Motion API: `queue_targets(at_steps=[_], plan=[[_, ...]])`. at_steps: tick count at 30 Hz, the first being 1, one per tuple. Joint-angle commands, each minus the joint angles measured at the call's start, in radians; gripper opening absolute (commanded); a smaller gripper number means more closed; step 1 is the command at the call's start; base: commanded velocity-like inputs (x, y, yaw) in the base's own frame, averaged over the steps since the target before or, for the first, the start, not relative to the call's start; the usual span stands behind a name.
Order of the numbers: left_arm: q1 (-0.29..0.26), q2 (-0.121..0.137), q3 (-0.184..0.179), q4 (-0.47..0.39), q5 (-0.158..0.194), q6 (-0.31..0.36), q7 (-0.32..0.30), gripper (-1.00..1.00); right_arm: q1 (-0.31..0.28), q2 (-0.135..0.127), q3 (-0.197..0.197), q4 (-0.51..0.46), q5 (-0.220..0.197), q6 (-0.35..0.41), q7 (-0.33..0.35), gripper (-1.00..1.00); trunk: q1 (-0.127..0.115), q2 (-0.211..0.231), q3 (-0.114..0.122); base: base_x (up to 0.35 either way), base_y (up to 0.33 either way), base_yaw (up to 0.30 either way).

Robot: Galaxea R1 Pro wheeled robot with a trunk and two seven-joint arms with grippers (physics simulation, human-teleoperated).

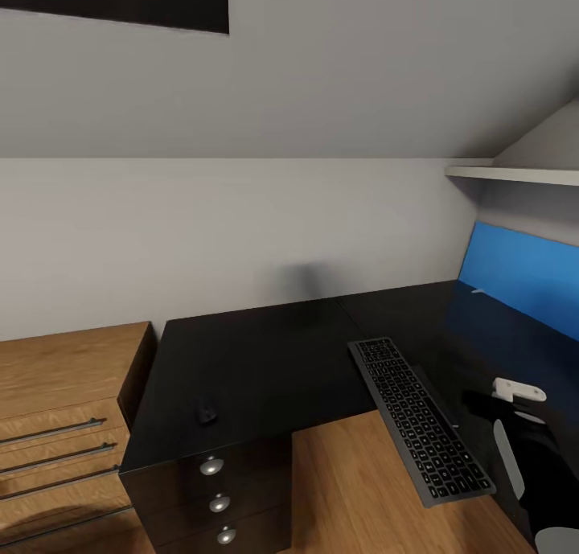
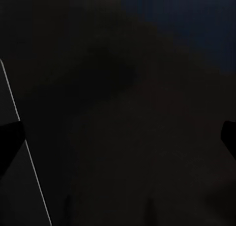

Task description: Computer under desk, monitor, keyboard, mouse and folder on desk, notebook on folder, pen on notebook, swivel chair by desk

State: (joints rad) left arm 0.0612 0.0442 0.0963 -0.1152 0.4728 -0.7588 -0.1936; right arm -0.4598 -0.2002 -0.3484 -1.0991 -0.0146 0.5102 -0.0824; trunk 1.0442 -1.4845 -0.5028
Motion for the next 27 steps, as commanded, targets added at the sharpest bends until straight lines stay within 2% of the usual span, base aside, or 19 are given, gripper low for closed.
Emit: queue_targets(at_steps=[1, 6, 9, 11, 27], plan=[[0.000, 0.000, 0.008, -0.001, 0.003, 0.001, -0.010, 1.00, 0.000, 0.000, 0.001, -0.002, -0.002, 0.005, -0.004, 1.00, 0.000, 0.000, -0.001, 0.000, 0.000, 0.000], [0.000, 0.000, 0.008, -0.001, 0.002, 0.001, -0.012, 1.00, 0.000, 0.006, 0.003, -0.005, -0.002, 0.005, -0.002, 1.00, 0.000, 0.000, -0.001, -0.053, 0.000, 0.000], [0.000, 0.001, 0.008, -0.001, 0.003, 0.001, -0.012, 1.00, 0.000, 0.023, 0.005, -0.005, 0.000, 0.005, -0.002, 1.00, 0.000, 0.000, -0.001, -0.297, 0.000, 0.000], [0.000, 0.002, 0.008, -0.001, 0.003, 0.001, -0.012, 1.00, 0.000, 0.026, 0.005, -0.005, 0.000, 0.005, -0.002, 1.00, 0.000, 0.000, -0.001, -0.322, 0.000, 0.000], [0.000, 0.001, 0.008, -0.001, 0.003, 0.001, -0.012, 1.00, 0.000, 0.028, 0.003, -0.007, 0.002, 0.005, -0.002, 1.00, 0.000, 0.000, -0.001, -0.328, 0.000, 0.000]])
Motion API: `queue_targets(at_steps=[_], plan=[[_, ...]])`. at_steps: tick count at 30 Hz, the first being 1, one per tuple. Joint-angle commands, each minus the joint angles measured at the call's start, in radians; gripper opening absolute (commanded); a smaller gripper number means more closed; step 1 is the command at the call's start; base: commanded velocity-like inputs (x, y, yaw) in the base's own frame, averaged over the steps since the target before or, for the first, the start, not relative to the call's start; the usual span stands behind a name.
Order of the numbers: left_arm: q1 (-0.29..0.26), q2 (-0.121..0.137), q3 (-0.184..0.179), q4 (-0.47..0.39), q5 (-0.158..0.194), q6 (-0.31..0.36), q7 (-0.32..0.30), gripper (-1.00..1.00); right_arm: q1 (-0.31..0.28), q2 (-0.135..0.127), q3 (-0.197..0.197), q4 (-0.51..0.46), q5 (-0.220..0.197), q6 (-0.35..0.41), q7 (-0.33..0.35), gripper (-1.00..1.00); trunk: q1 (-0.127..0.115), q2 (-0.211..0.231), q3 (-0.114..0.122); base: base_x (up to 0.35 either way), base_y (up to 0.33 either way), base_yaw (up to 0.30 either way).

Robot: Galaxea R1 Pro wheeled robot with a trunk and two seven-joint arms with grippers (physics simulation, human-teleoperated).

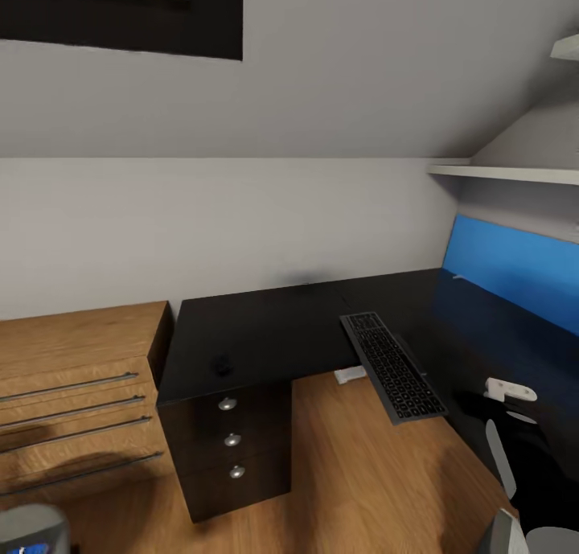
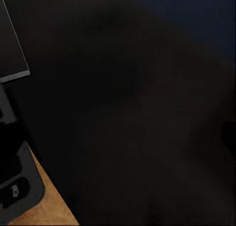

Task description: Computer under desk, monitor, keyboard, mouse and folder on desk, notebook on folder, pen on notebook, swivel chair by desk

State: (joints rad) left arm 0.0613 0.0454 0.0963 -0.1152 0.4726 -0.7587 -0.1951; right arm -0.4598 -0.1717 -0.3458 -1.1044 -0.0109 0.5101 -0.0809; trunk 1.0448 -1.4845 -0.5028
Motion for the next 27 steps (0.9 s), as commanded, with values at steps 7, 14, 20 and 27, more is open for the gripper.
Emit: queue_targets(at_steps=[7, 14, 20, 27], plan=[[0.000, -0.001, 0.008, -0.001, 0.002, 0.000, -0.011, 1.00, 0.000, 0.001, 0.001, 0.000, -0.001, 0.005, -0.005, 1.00, -0.001, -0.001, -0.001, -0.329, 0.034, 0.000], [0.000, 0.000, 0.007, -0.001, 0.001, -0.001, -0.012, 1.00, 0.000, 0.014, 0.001, 0.000, -0.001, 0.005, -0.004, 1.00, -0.001, -0.001, -0.001, -0.324, 0.142, 0.000], [0.000, 0.001, 0.007, -0.001, 0.000, -0.001, -0.012, 1.00, 0.000, 0.023, 0.002, 0.001, 0.000, 0.005, -0.003, 1.00, -0.001, -0.001, -0.001, -0.320, 0.154, 0.000], [0.000, 0.001, 0.007, -0.001, -0.001, -0.001, -0.012, 1.00, 0.000, 0.026, 0.002, 0.003, 0.000, 0.005, -0.002, 1.00, -0.001, -0.001, -0.001, -0.277, 0.128, 0.000]])
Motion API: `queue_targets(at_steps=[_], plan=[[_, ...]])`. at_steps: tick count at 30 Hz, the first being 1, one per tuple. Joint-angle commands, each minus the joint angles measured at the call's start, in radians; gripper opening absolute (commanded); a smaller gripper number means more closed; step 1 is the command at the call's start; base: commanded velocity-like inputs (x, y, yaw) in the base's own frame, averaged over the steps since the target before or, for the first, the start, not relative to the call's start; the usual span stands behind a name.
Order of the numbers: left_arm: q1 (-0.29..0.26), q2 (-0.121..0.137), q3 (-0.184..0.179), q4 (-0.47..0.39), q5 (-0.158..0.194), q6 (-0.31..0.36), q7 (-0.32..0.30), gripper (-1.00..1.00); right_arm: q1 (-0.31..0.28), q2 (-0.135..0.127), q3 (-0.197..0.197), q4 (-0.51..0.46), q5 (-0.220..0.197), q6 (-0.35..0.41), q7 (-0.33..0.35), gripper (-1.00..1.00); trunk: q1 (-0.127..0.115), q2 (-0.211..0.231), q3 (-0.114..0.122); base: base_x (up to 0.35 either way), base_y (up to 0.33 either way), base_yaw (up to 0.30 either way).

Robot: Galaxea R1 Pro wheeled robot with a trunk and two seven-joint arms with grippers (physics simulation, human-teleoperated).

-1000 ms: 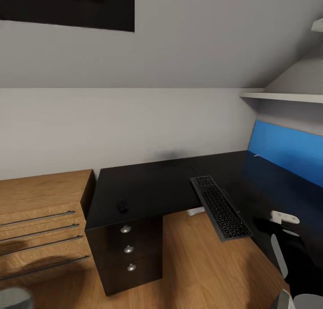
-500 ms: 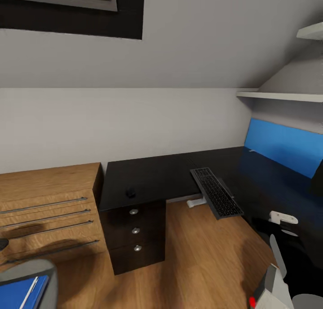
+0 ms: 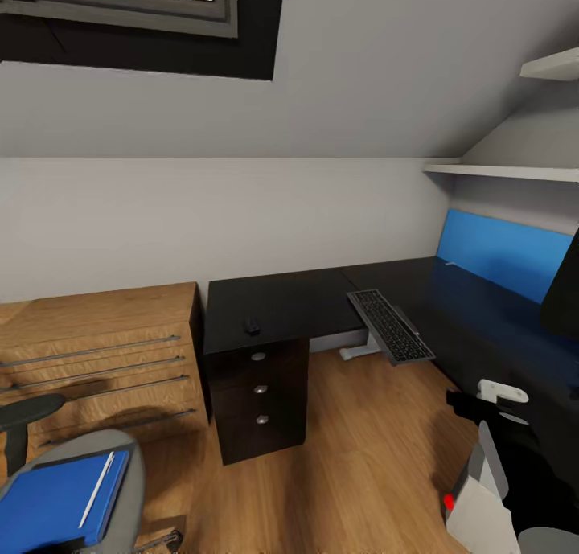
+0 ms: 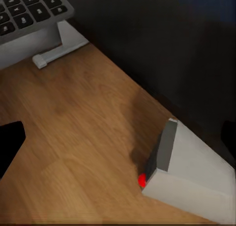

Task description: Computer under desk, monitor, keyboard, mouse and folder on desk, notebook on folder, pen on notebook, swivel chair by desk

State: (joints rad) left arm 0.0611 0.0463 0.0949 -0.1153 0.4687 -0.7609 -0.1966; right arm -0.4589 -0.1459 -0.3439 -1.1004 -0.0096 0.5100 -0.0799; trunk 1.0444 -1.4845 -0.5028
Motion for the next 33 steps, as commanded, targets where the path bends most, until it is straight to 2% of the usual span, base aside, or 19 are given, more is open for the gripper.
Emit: queue_targets(at_steps=[1, 4, 5, 7, 9, 10, 11, 13, 15, 21, 22, 24, 27, 29, 31, 33], plan=[[0.000, 0.000, 0.008, -0.001, 0.003, 0.001, -0.010, 1.00, 0.000, 0.000, 0.001, -0.001, -0.001, 0.005, -0.003, 1.00, 0.000, -0.001, -0.001, -0.099, 0.048, 0.000], [0.000, 0.000, 0.008, -0.001, 0.002, 0.000, -0.010, 1.00, 0.000, 0.003, 0.002, -0.001, -0.001, 0.005, -0.002, 1.00, 0.000, -0.001, -0.001, -0.061, 0.030, 0.000], [0.000, -0.001, 0.008, -0.003, 0.002, 0.000, -0.010, 1.00, 0.002, 0.015, 0.003, -0.001, -0.001, 0.005, 0.000, 1.00, 0.000, -0.001, -0.001, -0.013, 0.006, 0.000], [0.001, -0.002, 0.008, -0.007, 0.002, 0.000, -0.010, 1.00, 0.002, 0.021, 0.007, 0.000, -0.001, 0.005, 0.001, 1.00, 0.000, -0.001, -0.001, -0.010, 0.005, 0.000], [0.000, -0.002, 0.008, -0.024, 0.002, 0.002, -0.007, 1.00, 0.004, 0.031, 0.032, 0.003, -0.001, 0.005, 0.002, 1.00, 0.000, -0.001, -0.001, -0.005, 0.002, 0.000], [0.000, -0.002, 0.008, -0.041, 0.002, 0.004, -0.006, 1.00, 0.005, 0.038, 0.060, 0.007, -0.001, 0.004, 0.002, 1.00, 0.000, -0.001, -0.001, -0.003, 0.001, 0.000], [0.001, -0.002, 0.008, -0.092, 0.001, 0.026, 0.006, 1.00, 0.008, 0.046, 0.134, 0.028, -0.001, -0.009, 0.003, 1.00, 0.000, -0.001, -0.001, 0.000, 0.000, 0.000], [0.000, -0.003, 0.008, -0.120, 0.000, 0.045, 0.022, 1.00, 0.009, 0.048, 0.154, 0.045, -0.001, -0.018, 0.003, 1.00, 0.000, -0.001, -0.001, 0.000, 0.000, 0.000], [0.001, -0.004, 0.007, -0.201, -0.004, 0.116, 0.075, 1.00, 0.010, 0.051, 0.181, 0.099, -0.001, -0.044, 0.003, 1.00, 0.000, -0.001, -0.001, 0.000, 0.000, 0.000], [0.000, -0.006, 0.005, -0.346, -0.037, 0.303, 0.149, 1.00, 0.011, 0.064, 0.242, 0.213, -0.001, -0.079, 0.008, 1.00, 0.000, -0.001, -0.001, 0.000, 0.000, 0.000], [0.000, -0.007, 0.005, -0.405, -0.051, 0.374, 0.163, 1.00, 0.011, 0.068, 0.272, 0.257, 0.000, -0.107, 0.009, 1.00, 0.000, -0.001, -0.001, 0.000, 0.000, 0.000], [0.000, -0.012, 0.004, -0.468, -0.063, 0.444, 0.175, 1.00, 0.011, 0.071, 0.307, 0.299, -0.001, -0.145, 0.010, 1.00, 0.000, -0.001, -0.001, 0.000, 0.000, 0.000], [0.000, -0.052, 0.003, -0.651, -0.083, 0.624, 0.200, 1.00, 0.011, 0.083, 0.408, 0.427, -0.002, -0.256, 0.009, 1.00, 0.000, -0.001, -0.001, 0.000, 0.000, 0.000], [0.000, -0.074, 0.001, -0.733, -0.093, 0.691, 0.232, 1.00, 0.011, 0.093, 0.440, 0.505, -0.001, -0.303, 0.009, 1.00, 0.000, -0.001, -0.001, 0.000, 0.000, 0.000], [0.001, -0.090, -0.001, -0.780, -0.107, 0.729, 0.263, 1.00, 0.011, 0.098, 0.452, 0.560, 0.000, -0.344, 0.009, 1.00, 0.000, -0.001, -0.001, 0.000, 0.000, 0.000], [0.000, -0.118, -0.012, -0.836, -0.138, 0.780, 0.312, 1.00, 0.011, 0.103, 0.463, 0.649, 0.001, -0.428, 0.010, 1.00, 0.000, -0.001, -0.001, 0.000, 0.000, 0.000]])
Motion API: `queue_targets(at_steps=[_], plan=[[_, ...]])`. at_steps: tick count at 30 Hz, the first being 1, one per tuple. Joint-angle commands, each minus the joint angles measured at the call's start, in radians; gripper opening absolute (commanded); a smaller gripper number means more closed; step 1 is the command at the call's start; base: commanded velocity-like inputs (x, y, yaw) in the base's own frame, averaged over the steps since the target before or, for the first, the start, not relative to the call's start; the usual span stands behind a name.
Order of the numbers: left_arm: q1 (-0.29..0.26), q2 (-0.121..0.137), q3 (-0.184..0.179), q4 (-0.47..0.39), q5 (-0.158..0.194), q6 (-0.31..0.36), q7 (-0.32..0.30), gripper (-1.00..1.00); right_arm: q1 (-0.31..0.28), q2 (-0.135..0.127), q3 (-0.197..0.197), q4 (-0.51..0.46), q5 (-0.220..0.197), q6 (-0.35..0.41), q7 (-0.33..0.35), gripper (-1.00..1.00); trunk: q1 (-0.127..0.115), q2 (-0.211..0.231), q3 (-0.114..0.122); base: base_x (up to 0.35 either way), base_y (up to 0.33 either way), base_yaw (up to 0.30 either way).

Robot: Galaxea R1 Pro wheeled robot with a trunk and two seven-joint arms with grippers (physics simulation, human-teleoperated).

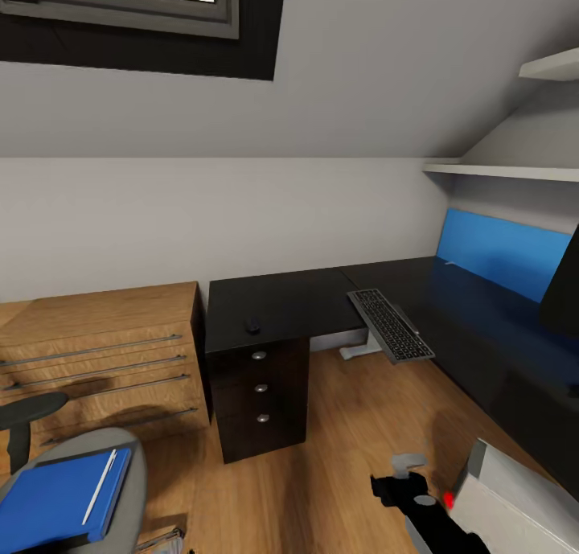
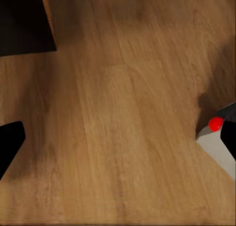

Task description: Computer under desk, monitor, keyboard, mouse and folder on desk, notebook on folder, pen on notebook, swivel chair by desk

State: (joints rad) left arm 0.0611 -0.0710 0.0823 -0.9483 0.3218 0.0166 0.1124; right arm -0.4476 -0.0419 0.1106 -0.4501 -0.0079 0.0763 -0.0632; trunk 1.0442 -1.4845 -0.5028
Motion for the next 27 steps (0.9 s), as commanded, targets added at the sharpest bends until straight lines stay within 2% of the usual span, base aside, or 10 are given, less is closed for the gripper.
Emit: queue_targets(at_steps=[1, 2, 3, 7, 9, 10, 13, 15, 21, 27], plan=[[-0.012, -0.031, -0.012, -0.034, -0.021, 0.046, 0.041, 1.00, 0.000, 0.001, 0.015, 0.097, 0.000, -0.096, -0.006, 1.00, 0.000, -0.001, -0.001, 0.000, 0.000, 0.000], [-0.021, -0.040, -0.015, -0.041, -0.028, 0.058, 0.050, 1.00, 0.000, 0.002, 0.016, 0.130, 0.000, -0.132, -0.006, 1.00, 0.000, -0.001, -0.001, 0.000, 0.000, 0.000], [-0.060, -0.063, -0.023, -0.054, -0.043, 0.090, 0.069, 1.00, 0.000, 0.005, 0.020, 0.249, 0.005, -0.268, -0.006, 1.00, 0.000, -0.001, -0.001, 0.000, 0.000, 0.000], [-0.163, -0.097, -0.047, -0.063, -0.054, 0.168, 0.086, 1.00, 0.000, 0.019, 0.020, 0.374, 0.022, -0.414, -0.006, 1.00, 0.000, -0.001, -0.001, 0.000, 0.000, 0.000], [-0.203, -0.103, -0.052, -0.064, -0.053, 0.194, 0.088, 1.00, 0.000, 0.027, 0.020, 0.409, 0.025, -0.463, -0.009, 1.00, 0.000, -0.001, -0.001, 0.000, 0.000, 0.000], [-0.232, -0.103, -0.055, -0.065, -0.052, 0.210, 0.088, 1.00, 0.000, 0.040, 0.019, 0.434, 0.026, -0.507, -0.011, 1.00, 0.000, -0.001, 0.000, 0.000, 0.000, -0.078], [-0.247, -0.103, -0.055, -0.054, -0.052, 0.216, 0.082, 1.00, 0.000, 0.056, 0.018, 0.454, 0.026, -0.533, -0.012, 1.00, 0.000, -0.001, 0.002, 0.000, 0.000, -0.138], [-0.251, -0.103, -0.054, -0.016, -0.051, 0.213, 0.078, 1.00, 0.000, 0.062, 0.017, 0.463, 0.026, -0.542, -0.012, 1.00, 0.000, -0.001, 0.003, 0.000, 0.000, -0.181], [-0.254, -0.103, -0.057, 0.050, -0.052, 0.167, 0.068, 1.00, 0.000, 0.065, 0.015, 0.468, 0.027, -0.560, -0.014, 1.00, 0.000, -0.001, 0.008, 0.000, 0.000, -0.202], [-0.254, -0.103, -0.068, 0.066, -0.052, 0.121, 0.063, 1.00, 0.000, 0.065, 0.014, 0.469, 0.028, -0.572, -0.015, 1.00, 0.000, -0.001, 0.013, 0.000, 0.000, -0.220]])
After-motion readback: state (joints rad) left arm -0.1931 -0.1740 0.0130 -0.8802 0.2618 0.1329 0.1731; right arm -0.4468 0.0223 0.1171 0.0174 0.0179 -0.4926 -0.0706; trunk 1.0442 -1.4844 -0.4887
